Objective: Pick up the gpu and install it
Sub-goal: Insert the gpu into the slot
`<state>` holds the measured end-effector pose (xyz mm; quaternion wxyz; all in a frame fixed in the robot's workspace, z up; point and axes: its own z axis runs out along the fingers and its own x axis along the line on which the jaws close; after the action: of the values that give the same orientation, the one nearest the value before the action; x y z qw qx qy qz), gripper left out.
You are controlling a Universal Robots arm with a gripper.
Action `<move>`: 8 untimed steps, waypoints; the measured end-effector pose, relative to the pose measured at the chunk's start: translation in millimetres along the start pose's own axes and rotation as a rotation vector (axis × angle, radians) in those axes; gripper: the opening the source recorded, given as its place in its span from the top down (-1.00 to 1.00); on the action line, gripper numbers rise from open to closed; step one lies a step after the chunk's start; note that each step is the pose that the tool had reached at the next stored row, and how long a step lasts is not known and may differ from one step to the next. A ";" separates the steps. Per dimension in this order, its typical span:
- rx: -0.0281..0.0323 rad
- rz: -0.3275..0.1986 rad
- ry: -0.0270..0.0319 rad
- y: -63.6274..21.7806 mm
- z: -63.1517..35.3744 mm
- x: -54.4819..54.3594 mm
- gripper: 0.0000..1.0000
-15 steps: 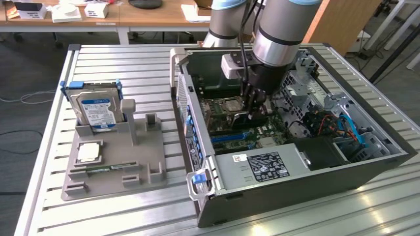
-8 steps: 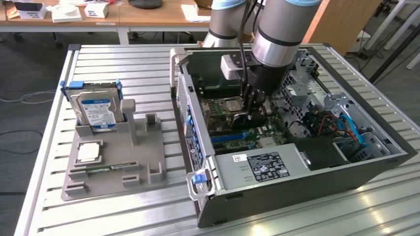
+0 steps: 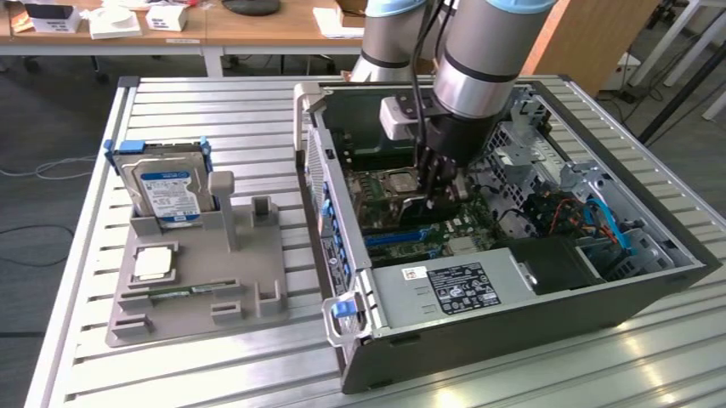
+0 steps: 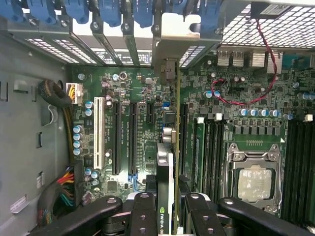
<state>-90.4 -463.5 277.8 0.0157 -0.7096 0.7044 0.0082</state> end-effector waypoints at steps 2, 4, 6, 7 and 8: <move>0.0000 0.000 -0.0001 0.1 1.5 0.0 0.46; -0.0002 0.000 0.0002 0.1 2.0 0.1 0.46; 0.0000 0.000 0.0002 0.7 2.3 0.1 0.46; 0.0000 0.000 0.0001 1.2 2.4 0.1 0.46; 0.0001 0.000 -0.0001 1.6 2.6 0.0 0.46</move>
<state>-92.0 -463.5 275.2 0.0158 -0.7095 0.7045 0.0082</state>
